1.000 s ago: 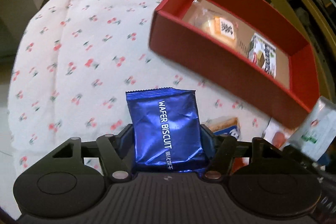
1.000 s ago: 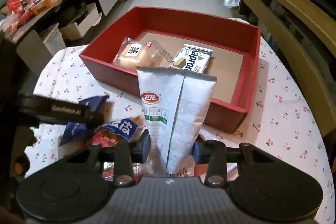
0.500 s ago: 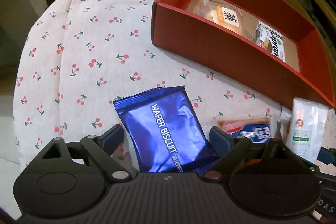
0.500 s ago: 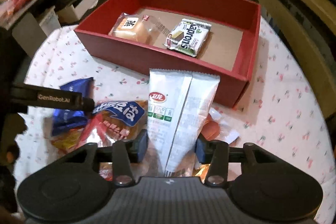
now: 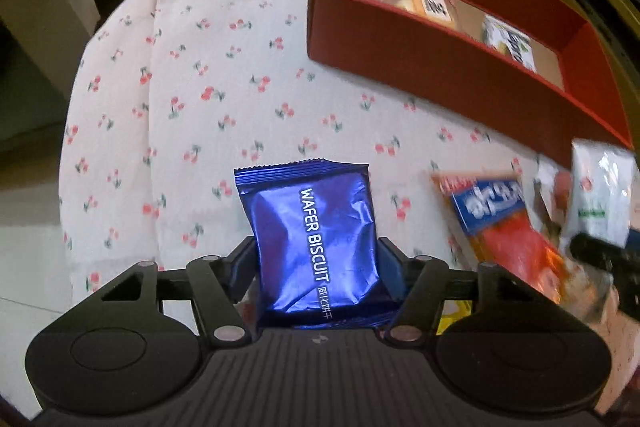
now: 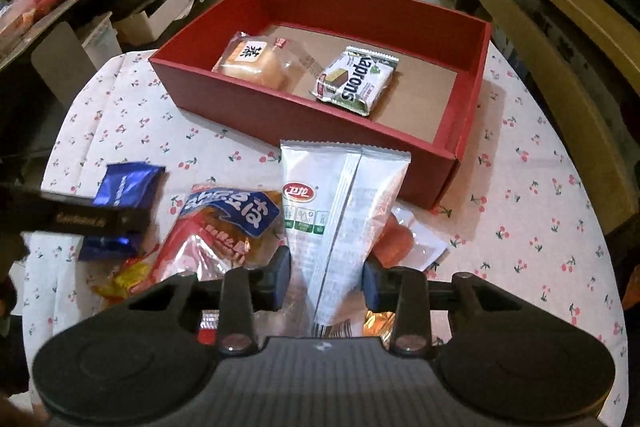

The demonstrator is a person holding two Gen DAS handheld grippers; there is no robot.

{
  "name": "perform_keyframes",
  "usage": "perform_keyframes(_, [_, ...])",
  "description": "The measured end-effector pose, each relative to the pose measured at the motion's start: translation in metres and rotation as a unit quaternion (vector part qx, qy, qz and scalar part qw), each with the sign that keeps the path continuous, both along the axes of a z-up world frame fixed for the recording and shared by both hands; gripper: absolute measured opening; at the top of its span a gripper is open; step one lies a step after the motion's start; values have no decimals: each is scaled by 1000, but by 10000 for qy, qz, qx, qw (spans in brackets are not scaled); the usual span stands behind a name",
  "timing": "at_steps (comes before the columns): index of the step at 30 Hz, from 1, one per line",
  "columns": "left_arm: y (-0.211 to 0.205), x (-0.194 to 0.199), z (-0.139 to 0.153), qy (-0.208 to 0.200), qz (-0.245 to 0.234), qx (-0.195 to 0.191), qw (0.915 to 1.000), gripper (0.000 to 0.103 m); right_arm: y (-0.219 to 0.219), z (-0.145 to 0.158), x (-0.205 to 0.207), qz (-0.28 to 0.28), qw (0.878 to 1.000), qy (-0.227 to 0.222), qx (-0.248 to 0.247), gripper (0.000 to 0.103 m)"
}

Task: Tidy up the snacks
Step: 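Carry the blue packet and white sachet into the red box and release both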

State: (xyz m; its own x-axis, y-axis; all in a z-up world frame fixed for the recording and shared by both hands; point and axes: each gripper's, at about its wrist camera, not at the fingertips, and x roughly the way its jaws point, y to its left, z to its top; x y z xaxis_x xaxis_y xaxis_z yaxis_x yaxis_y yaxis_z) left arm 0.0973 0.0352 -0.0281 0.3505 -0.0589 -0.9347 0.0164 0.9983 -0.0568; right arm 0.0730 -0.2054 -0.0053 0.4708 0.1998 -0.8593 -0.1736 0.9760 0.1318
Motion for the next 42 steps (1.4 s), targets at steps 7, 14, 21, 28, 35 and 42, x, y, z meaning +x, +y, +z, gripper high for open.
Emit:
perform_keyframes(7, [-3, 9, -4, -86, 136, 31, 9999, 85, -4, -9, 7, -70, 9998, 167, 95, 40])
perform_keyframes(14, [-17, 14, -11, -205, 55, 403, 9990, 89, 5, -15, 18, -49, 9997, -44, -255, 49])
perform_keyframes(21, [-14, 4, -4, -215, -95, 370, 9990, 68, 8, -15, 17, -4, 9992, -114, -383, 38])
perform_keyframes(28, [-14, -2, 14, -362, -252, 84, 9990, 67, -8, 1, 6, -163, 9996, -211, -65, 33])
perform_keyframes(35, [-24, -5, 26, -480, -426, -137, 9978, 67, -15, 19, 3, -219, 9986, -424, 227, 33])
perform_keyframes(42, [-35, -1, 39, -657, -533, -367, 9957, 67, -14, 32, 5, -222, 9972, -593, 391, 33])
